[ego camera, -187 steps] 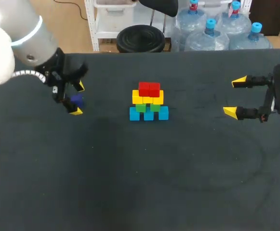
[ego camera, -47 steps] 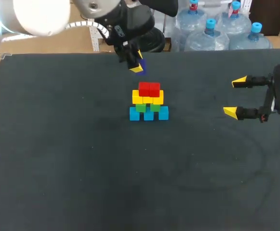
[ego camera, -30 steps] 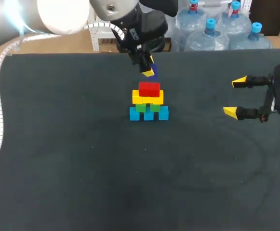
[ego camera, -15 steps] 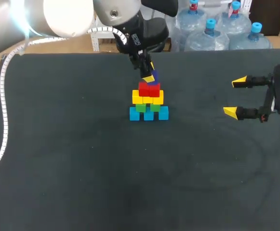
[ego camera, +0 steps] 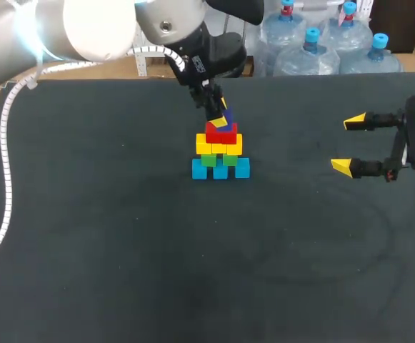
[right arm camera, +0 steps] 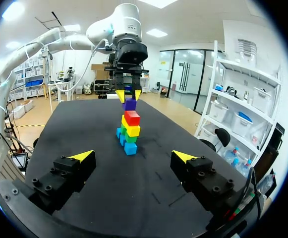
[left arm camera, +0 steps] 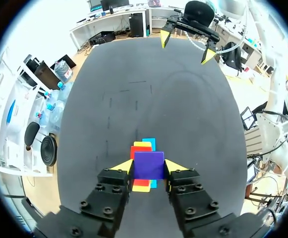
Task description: Place the blue cubes, place green cubes on the blue cubes, place the yellow cubes on the green cubes, then place the red cubes on the yellow cubes, and place purple cube on the red cubes.
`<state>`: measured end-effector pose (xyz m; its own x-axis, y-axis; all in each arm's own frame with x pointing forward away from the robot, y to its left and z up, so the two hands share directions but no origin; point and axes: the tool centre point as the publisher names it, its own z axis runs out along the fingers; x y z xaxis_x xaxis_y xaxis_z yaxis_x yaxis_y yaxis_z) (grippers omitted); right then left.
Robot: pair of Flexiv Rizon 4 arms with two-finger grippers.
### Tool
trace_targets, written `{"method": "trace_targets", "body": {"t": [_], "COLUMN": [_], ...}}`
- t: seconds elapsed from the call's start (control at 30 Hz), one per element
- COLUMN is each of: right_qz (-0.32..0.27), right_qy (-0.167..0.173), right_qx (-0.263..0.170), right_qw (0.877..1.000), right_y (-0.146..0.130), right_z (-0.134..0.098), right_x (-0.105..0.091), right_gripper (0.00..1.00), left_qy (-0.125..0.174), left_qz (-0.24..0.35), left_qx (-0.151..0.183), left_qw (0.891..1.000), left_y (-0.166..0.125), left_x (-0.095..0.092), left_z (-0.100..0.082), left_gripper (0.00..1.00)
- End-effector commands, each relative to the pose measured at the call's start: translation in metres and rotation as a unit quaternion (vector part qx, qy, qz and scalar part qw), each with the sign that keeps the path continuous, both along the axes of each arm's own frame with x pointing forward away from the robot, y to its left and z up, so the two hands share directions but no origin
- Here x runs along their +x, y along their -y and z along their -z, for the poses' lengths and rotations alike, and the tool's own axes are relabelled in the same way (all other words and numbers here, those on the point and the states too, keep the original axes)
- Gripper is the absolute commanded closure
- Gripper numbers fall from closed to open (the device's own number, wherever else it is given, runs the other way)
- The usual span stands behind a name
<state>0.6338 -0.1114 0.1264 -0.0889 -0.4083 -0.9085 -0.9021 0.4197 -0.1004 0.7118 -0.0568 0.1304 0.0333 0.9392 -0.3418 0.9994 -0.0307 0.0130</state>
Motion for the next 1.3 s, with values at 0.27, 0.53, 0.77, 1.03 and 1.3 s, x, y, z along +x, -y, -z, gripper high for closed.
{"method": "trace_targets", "body": {"t": [0.27, 0.53, 0.77, 1.03, 1.3], "right_qz": [0.000, 0.000, 0.000, 0.000, 0.000], "right_qy": [0.001, 0.001, 0.001, 0.001, 0.001], "right_qx": [0.000, 0.000, 0.000, 0.000, 0.000], "right_qw": [1.000, 1.000, 1.000, 1.000, 1.000], "right_y": [-0.0004, -0.0004, -0.0004, -0.0004, -0.0004], "right_z": [0.0003, 0.0003, 0.0003, 0.0003, 0.0003], "right_x": [0.0000, 0.0000, 0.0000, 0.0000, 0.0000], "right_gripper": [0.00, 0.00, 0.00, 0.00, 0.00], "left_qy": [-0.002, -0.005, -0.006, -0.009, -0.010], "left_qz": [0.001, 0.002, 0.004, 0.005, 0.006], "left_qx": [0.002, 0.002, 0.003, 0.005, 0.004], "left_qw": [1.000, 1.000, 1.000, 1.000, 1.000], "left_y": [-0.0027, -0.0025, -0.0027, -0.0023, -0.0023], "left_x": [0.0045, 0.0057, 0.0074, 0.0086, 0.0097], "left_z": [0.0008, 0.0032, 0.0039, 0.0053, 0.0068], "left_gripper": [1.00, 1.00, 1.00, 1.00, 1.00]}}
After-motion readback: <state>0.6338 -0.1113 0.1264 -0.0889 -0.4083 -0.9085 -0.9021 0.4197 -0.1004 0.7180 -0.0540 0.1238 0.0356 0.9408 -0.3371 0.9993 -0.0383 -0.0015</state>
